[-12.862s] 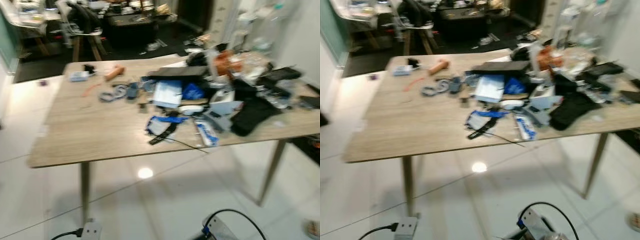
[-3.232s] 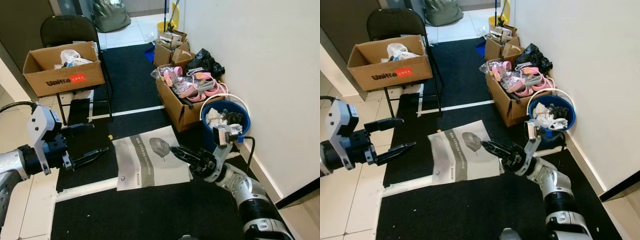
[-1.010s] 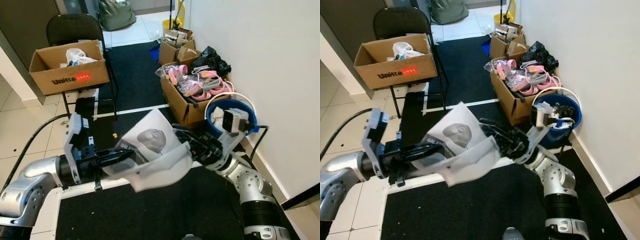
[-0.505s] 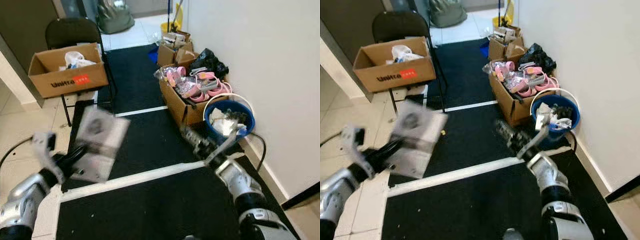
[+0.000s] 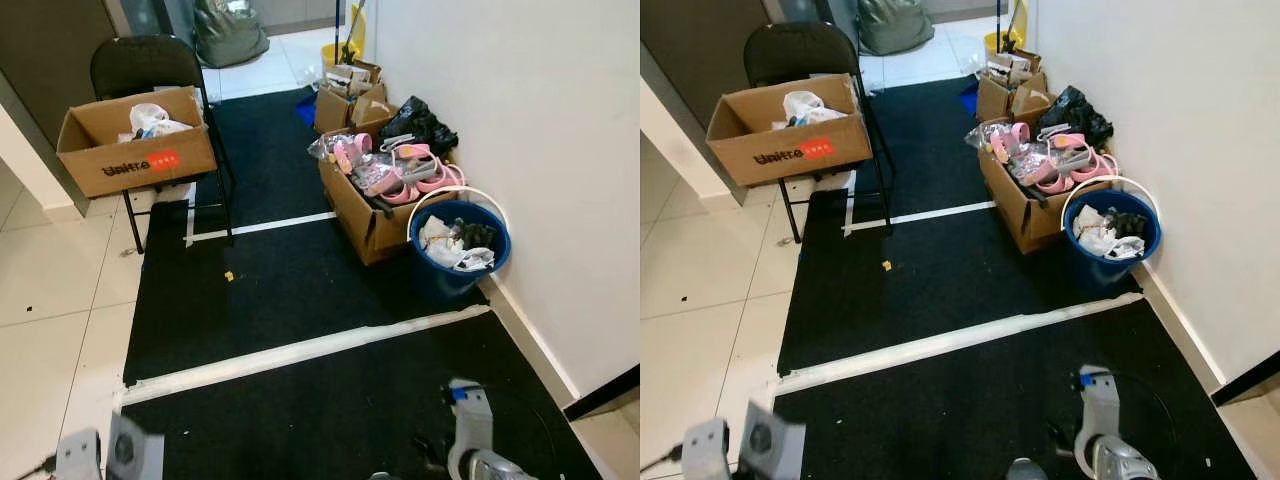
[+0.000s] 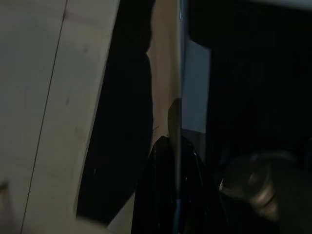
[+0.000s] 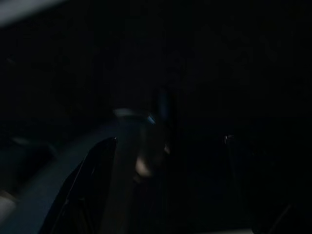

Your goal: Picking trash to rubbish bin

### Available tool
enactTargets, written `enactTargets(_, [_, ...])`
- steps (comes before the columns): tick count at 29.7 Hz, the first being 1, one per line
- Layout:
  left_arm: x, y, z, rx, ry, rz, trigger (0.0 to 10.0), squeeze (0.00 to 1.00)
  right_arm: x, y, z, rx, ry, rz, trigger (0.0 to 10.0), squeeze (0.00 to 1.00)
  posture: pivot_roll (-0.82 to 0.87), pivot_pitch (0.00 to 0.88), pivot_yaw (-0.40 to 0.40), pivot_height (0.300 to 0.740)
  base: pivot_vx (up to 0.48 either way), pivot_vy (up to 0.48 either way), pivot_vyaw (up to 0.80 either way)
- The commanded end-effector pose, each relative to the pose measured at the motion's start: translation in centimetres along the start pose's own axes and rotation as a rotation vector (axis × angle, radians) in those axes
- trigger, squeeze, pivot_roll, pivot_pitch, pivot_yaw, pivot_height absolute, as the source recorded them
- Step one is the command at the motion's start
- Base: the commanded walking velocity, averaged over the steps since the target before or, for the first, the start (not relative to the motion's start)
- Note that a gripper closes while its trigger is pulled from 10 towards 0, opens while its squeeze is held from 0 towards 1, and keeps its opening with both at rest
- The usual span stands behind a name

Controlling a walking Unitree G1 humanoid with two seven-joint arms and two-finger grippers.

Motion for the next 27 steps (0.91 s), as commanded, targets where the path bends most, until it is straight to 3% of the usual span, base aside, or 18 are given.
enactTargets(1, [-2.6,-0.5,1.1,0.067,-0.004,0.080,10.0,0.00,-1.9,-0.2,0.5,0.007,-0.051,0.064,10.0,0.00,-0.02,0.086,0.080,0.740,0.000,0.000,0.00])
enactTargets(3, [-5.0,-1.0,1.6,0.107,-0.005,0.140,10.0,0.00,-4.2,-0.6,0.8,0.016,-0.087,0.131,10.0,0.00,-0.02,0.086,0.080,0.740,0.264,0.000,0.00])
enactTargets(8, [-5.9,-1.2,1.5,0.120,-0.005,0.152,10.0,0.00,-5.9,-1.0,0.9,-0.006,-0.075,0.165,10.0,0.00,-0.02,0.088,0.082,0.740,0.287,0.000,0.00])
enactTargets(18, [-3.7,-0.2,-0.4,0.068,0.069,0.095,10.0,0.00,-3.8,-0.4,1.1,-0.010,-0.138,0.113,10.0,0.00,-0.01,0.080,0.084,0.740,0.450,0.000,0.00])
enactTargets(27, [-4.0,-0.1,-1.0,0.056,0.091,0.109,10.0,0.00,-3.7,-0.4,1.1,-0.013,-0.150,0.116,10.0,0.00,-0.01,0.073,0.082,0.740,0.480,0.000,0.00])
Point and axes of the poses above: a point about 5 cm out from each wrist's last joint towards the gripper, its own y axis pointing out of the wrist towards the gripper, its own x axis along the axis of the wrist's last joint, z = x × y, the point moved 1 cm from there along y, pointing out of the wrist towards the gripper, and after that the axes turned 13 degrees about -y, right-handed, at the moved point
